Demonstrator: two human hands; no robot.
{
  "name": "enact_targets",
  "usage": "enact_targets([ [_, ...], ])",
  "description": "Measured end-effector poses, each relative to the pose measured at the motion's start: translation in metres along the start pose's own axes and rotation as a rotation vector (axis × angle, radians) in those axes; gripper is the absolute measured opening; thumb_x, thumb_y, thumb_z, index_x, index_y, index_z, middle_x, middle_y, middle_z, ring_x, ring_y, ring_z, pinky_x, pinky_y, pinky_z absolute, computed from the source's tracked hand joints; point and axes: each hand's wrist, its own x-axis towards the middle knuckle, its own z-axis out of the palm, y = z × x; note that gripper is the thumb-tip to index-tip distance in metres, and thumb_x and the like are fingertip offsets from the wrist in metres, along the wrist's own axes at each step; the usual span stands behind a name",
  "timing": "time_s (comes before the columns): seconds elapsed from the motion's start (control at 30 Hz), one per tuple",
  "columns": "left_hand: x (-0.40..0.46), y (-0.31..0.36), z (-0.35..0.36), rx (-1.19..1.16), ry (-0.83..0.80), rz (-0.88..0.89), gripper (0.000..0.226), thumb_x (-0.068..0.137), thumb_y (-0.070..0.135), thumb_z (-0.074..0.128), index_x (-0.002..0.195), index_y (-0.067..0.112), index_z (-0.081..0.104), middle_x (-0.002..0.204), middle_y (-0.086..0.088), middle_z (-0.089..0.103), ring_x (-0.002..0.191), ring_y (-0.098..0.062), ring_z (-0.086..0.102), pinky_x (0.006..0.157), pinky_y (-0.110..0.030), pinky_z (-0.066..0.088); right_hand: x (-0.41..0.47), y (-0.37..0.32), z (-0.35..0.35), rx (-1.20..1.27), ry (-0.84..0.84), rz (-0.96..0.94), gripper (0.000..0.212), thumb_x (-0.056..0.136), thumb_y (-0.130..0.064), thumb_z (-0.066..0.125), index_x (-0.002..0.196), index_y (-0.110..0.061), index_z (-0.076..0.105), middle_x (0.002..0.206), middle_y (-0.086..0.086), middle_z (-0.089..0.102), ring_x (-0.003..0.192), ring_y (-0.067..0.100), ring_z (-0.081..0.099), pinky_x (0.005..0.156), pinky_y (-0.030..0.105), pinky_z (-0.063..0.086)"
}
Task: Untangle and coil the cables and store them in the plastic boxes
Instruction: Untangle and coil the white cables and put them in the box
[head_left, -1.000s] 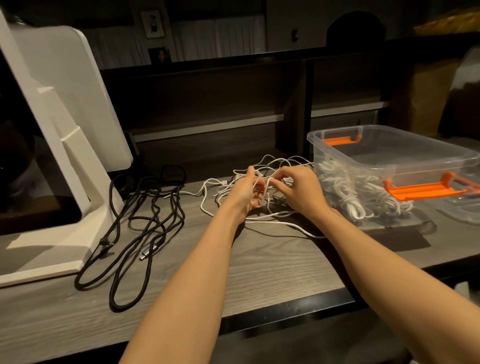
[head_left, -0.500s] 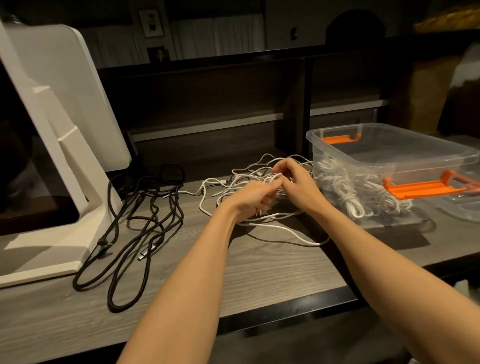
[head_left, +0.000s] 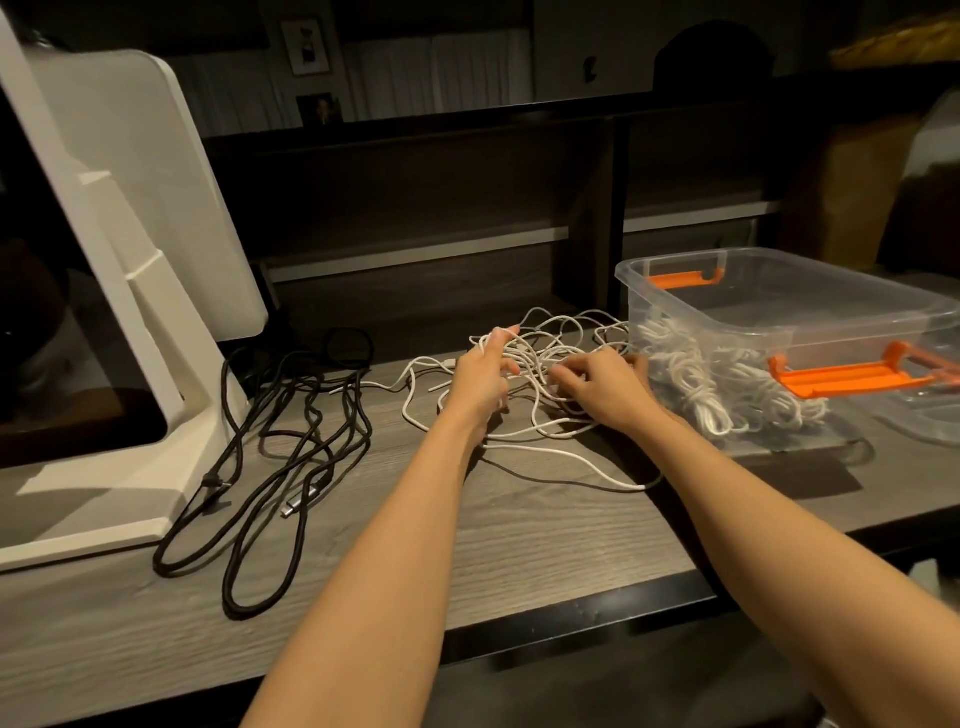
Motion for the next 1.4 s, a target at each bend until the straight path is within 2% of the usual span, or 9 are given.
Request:
enact_targets([
  [0.2, -0.002, 0.003, -0.002, -0.220, -0.153, 0.007, 0.040, 0.106, 0.038, 0.028, 0.133, 0.022, 0.054, 0.052, 0.006, 0.043, 0.043, -0.001, 0.032, 0.047, -0.017, 0.025, -0.002, -0.005, -0.002, -0.105, -0.061, 0.085, 0.022, 0.095, -0.041, 0.051, 0.101, -0.026, 0.066, 0.102, -0.002, 0.068, 0.109, 0.020, 0.054, 0.104, 0.044, 0.018],
  [0.33, -0.001, 0.007, 0.003, -0.272, -0.001, 0.031, 0.041, 0.106, 0.035, 0.029, 0.135, 0.018, 0.053, 0.063, 0.002, 0.056, 0.042, -0.002, 0.040, 0.046, -0.016, 0.031, -0.003, -0.005, -0.003, -0.018, 0.000, 0.129, 0.013, 0.093, -0.026, 0.051, 0.098, -0.016, 0.057, 0.090, 0.001, 0.064, 0.097, 0.022, 0.056, 0.102, 0.040, 0.021],
  [0.57, -0.003, 0.011, 0.004, -0.480, 0.018, -0.010, 0.043, 0.107, 0.036, 0.025, 0.114, 0.022, 0.065, 0.103, 0.002, 0.061, 0.083, -0.009, 0.049, 0.071, -0.022, 0.041, -0.006, -0.007, -0.004, -0.149, -0.006, 0.140, 0.008, 0.091, -0.025, 0.052, 0.094, -0.019, 0.056, 0.091, 0.002, 0.060, 0.106, 0.025, 0.050, 0.101, 0.041, 0.027],
  [0.67, -0.005, 0.014, 0.003, -0.593, -0.038, -0.066, 0.042, 0.107, 0.035, 0.025, 0.093, 0.019, 0.061, 0.094, 0.005, 0.073, 0.098, -0.012, 0.059, 0.088, -0.029, 0.041, -0.008, -0.007, -0.005, -0.202, 0.001, 0.126, 0.016, 0.092, -0.024, 0.047, 0.091, -0.015, 0.060, 0.099, 0.006, 0.060, 0.112, 0.027, 0.046, 0.098, 0.041, 0.029],
  [0.73, -0.006, 0.014, 0.004, -0.715, -0.038, -0.110, 0.043, 0.107, 0.034, 0.028, 0.081, 0.015, 0.056, 0.073, 0.000, 0.072, 0.086, -0.015, 0.068, 0.093, -0.033, 0.044, -0.008, -0.007, -0.006, -0.148, 0.038, 0.125, 0.021, 0.094, -0.024, 0.043, 0.089, -0.014, 0.060, 0.103, 0.007, 0.061, 0.113, 0.028, 0.046, 0.098, 0.042, 0.029],
  [0.83, -0.007, 0.015, 0.003, -0.831, -0.031, -0.184, 0.047, 0.106, 0.032, 0.032, 0.067, 0.012, 0.047, 0.048, 0.001, 0.046, 0.042, -0.011, 0.053, 0.071, -0.032, 0.052, -0.009, -0.011, -0.007, -0.036, 0.141, 0.094, 0.023, 0.097, -0.031, 0.043, 0.088, -0.018, 0.060, 0.105, 0.003, 0.062, 0.115, 0.024, 0.046, 0.101, 0.042, 0.026],
  [0.97, -0.006, 0.014, 0.001, -0.688, -0.025, -0.247, 0.046, 0.106, 0.035, 0.032, 0.066, 0.015, 0.042, 0.046, 0.005, 0.033, 0.036, -0.006, 0.028, 0.038, -0.017, 0.030, -0.009, -0.016, -0.006, -0.002, 0.241, -0.027, 0.020, 0.096, -0.035, 0.051, 0.100, -0.019, 0.062, 0.096, -0.003, 0.065, 0.102, 0.018, 0.055, 0.105, 0.039, 0.021],
  [1.23, -0.011, 0.012, 0.011, 0.286, -0.114, 0.008, 0.064, 0.104, 0.048, 0.010, 0.078, 0.011, 0.054, 0.064, -0.001, 0.051, 0.054, -0.009, 0.046, 0.049, -0.016, 0.038, -0.014, -0.024, -0.006, 0.253, 0.223, -0.242, 0.019, 0.088, -0.036, 0.064, 0.098, -0.023, 0.054, 0.076, -0.012, 0.059, 0.075, 0.012, 0.060, 0.087, 0.047, 0.050],
  [1.4, -0.010, 0.011, 0.013, 0.241, -0.307, -0.041, 0.058, 0.102, 0.054, 0.013, 0.073, 0.015, 0.044, 0.060, 0.001, 0.041, 0.046, -0.006, 0.035, 0.042, -0.016, 0.030, -0.013, -0.023, -0.006, 0.184, 0.291, -0.200, 0.015, 0.090, -0.027, 0.063, 0.103, -0.022, 0.057, 0.082, -0.012, 0.062, 0.085, 0.014, 0.063, 0.103, 0.040, 0.034],
])
